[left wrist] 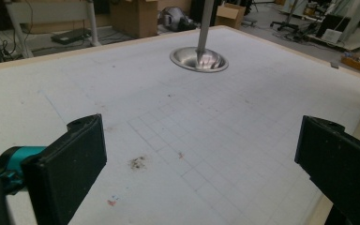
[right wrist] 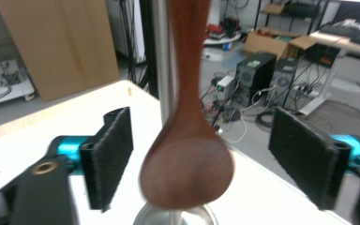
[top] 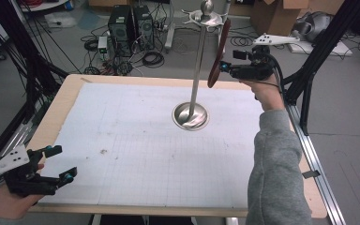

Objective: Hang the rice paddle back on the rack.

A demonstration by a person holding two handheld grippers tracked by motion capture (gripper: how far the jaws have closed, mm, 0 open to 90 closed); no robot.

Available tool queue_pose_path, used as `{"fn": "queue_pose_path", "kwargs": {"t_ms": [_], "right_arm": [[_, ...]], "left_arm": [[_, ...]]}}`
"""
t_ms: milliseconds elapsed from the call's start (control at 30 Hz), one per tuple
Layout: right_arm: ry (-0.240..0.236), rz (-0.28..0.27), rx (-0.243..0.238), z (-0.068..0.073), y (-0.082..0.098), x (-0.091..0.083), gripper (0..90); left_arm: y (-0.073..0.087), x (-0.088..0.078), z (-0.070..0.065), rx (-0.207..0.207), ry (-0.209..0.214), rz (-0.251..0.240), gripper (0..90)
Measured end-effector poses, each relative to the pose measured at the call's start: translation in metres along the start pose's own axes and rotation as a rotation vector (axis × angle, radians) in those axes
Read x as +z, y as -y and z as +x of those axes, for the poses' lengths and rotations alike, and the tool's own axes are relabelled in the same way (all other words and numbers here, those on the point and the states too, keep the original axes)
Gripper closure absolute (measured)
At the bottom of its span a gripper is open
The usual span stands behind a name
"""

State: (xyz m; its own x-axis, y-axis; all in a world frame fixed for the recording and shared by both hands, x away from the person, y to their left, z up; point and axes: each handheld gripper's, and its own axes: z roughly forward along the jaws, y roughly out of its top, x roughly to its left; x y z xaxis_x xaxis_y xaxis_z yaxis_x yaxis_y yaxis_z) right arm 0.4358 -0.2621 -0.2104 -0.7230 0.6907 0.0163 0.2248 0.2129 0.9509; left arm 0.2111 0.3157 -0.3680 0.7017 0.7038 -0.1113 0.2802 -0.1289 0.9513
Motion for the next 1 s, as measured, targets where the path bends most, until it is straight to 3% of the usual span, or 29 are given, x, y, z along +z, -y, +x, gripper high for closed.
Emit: {"fn": "queue_pose_path", "kwargs": {"t_ms": [333,600,1000], "right_arm": [[-0.013,0.104,-0.028,0.007,0.012,-0.001,10.2],[-0.024,0.141,-0.004,0.007,0.03,-0.002,2.5],[-0.078,0.078,-0.009,0.02,0.052,-0.016,2.1]], "left_arm": [[-0.004,0.013,0.001,0.005,0.024,0.001,2.8],[-0.007,0.02,0.002,0.004,0.033,-0.01,2.8],[-0.018,0.03,0.004,0.021,0.063,-0.044,2.8]]}}
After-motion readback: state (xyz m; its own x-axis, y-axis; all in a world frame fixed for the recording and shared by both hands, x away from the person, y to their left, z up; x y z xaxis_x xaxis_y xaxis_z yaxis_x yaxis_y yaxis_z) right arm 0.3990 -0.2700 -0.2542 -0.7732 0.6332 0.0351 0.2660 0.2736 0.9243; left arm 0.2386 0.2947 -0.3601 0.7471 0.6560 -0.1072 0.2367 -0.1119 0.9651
